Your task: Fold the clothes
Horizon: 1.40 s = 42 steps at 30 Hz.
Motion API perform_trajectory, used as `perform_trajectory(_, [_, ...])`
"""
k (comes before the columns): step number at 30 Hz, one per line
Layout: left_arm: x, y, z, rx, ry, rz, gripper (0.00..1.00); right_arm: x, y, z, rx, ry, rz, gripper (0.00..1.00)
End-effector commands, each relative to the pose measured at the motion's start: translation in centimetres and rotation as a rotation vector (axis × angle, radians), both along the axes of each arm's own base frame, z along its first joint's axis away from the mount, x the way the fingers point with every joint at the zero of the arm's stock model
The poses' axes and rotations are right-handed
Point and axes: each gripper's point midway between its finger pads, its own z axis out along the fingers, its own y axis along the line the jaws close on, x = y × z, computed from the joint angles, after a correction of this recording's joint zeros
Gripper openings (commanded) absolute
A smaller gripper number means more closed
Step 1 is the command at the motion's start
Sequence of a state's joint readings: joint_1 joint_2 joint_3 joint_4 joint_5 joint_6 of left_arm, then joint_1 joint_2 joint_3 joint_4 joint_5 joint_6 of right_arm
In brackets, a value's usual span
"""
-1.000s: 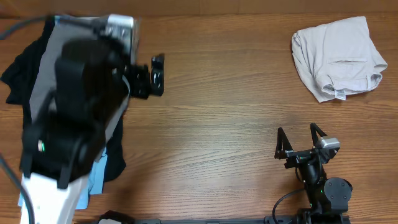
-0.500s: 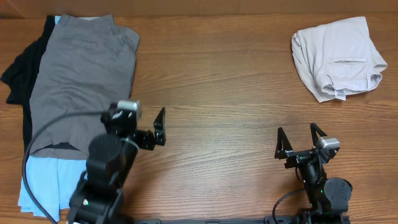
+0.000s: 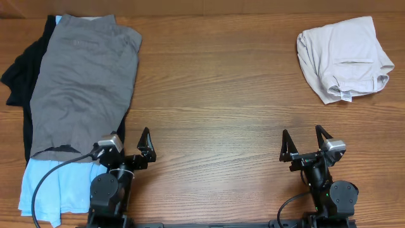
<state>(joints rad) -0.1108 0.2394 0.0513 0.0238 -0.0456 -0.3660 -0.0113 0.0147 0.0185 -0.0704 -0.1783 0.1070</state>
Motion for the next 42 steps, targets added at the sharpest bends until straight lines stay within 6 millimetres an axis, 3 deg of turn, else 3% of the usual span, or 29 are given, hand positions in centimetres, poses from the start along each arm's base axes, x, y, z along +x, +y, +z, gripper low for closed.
perform_trajectory(1, [-0.1,0.5,-0.5,-0.019,-0.016,0.016,1.00,0.0,0.0,-0.1,-0.003,-0.007,0.000,1.00])
perform_trajectory(10, [-0.6,2.0,0.1,0.009,-0.059,0.080,1.00,0.0,0.0,-0.1,-0.003,-0.007,0.000,1.00])
perform_trajectory(13, [-0.9,2.0,-0.2,0.024,-0.050,0.079,1.00,0.0,0.0,-0.1,-0.003,-0.007,0.000,1.00])
perform_trajectory(17, [-1.1,2.0,0.9,0.065,-0.098,0.070,1.00,0.0,0.0,-0.1,-0.003,-0.007,0.000,1.00])
perform_trajectory(42, [-1.1,2.0,0.8,0.065,-0.095,0.070,1.00,0.0,0.0,-0.1,-0.003,-0.007,0.000,1.00])
